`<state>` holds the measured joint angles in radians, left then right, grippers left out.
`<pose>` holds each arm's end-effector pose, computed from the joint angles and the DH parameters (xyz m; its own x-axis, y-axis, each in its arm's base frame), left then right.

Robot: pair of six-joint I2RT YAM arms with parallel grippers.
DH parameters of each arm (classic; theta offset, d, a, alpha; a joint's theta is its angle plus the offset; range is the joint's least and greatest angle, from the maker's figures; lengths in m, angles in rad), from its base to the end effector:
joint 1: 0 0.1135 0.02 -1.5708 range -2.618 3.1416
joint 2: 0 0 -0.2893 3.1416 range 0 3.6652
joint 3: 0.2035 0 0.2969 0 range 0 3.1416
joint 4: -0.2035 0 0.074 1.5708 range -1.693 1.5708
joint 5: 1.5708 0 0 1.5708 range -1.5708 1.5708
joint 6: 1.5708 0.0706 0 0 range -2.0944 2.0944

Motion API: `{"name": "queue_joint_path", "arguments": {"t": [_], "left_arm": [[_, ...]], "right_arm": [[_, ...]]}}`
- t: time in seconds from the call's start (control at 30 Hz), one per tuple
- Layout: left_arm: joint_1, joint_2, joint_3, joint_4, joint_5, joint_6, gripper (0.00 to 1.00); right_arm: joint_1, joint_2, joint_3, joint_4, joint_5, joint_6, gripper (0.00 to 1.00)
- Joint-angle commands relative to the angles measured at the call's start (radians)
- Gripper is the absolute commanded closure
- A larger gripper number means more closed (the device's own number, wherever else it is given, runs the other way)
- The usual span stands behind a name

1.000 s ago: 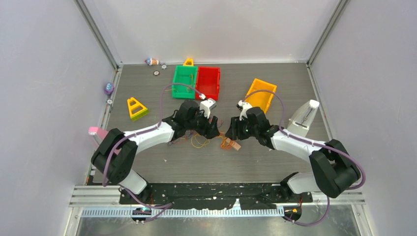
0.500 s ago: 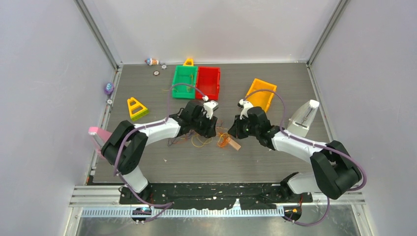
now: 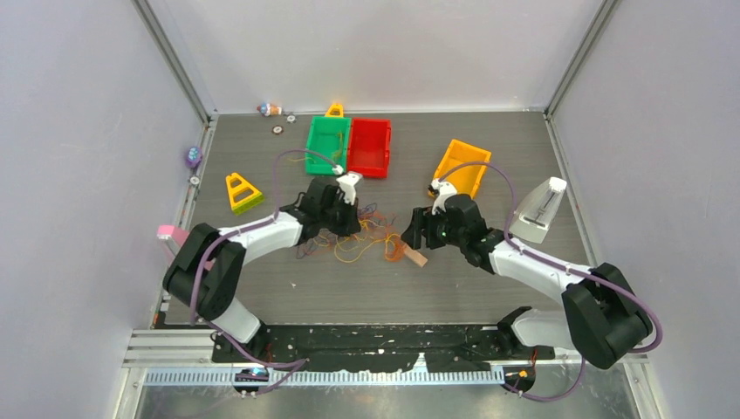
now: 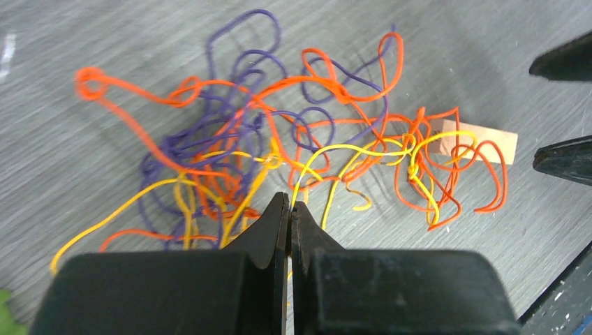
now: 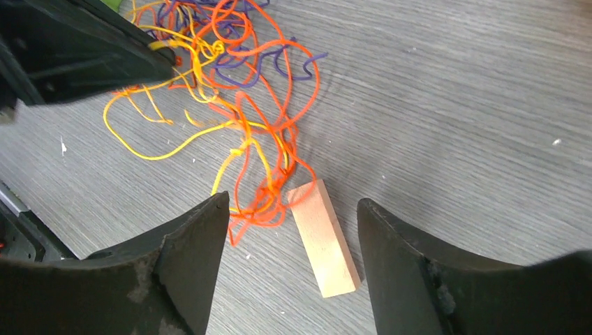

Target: Untangle the cables

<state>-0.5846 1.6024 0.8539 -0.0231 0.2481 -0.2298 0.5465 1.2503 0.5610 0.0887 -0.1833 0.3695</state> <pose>0.3116 -0.2270 0.1494 -0.7215 0.2127 -0.6590 0.5314 0.7802 -0.3300 0.2579 0.1720 0.1684 -0.6812 0.0013 -0.7321 -0.4219 0.8165 0.3940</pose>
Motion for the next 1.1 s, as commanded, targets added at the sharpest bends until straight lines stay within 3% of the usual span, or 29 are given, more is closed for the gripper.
{"name": "queue_joint_path", "arguments": {"t": [0.0, 0.43, 0.73, 0.87, 1.07], "left_arm": [[0.039, -0.064, -0.042, 0.123, 0.058, -0.050, 1.00], [0.039, -0.046, -0.047, 0.142, 0.100, -0.037, 1.00], [0.039, -0.055, -0.056, 0.148, 0.093, -0.032, 1.00], [0.039, -0.051, -0.050, 0.137, 0.076, -0.028, 1.00], [0.042, -0.016, -0.016, 0.078, 0.043, -0.028, 1.00]], "right_arm": [[-0.001, 0.013, 0.000, 0.017, 0.031, 0.006, 0.31], [-0.002, 0.202, 0.154, 0.063, -0.037, -0.005, 0.40], [-0.002, 0.317, 0.302, -0.017, 0.002, -0.081, 0.56], [-0.001, 0.347, 0.308, -0.025, -0.005, -0.092, 0.62], [0.000, 0.330, 0.266, -0.018, -0.003, -0.091, 0.64]]}}
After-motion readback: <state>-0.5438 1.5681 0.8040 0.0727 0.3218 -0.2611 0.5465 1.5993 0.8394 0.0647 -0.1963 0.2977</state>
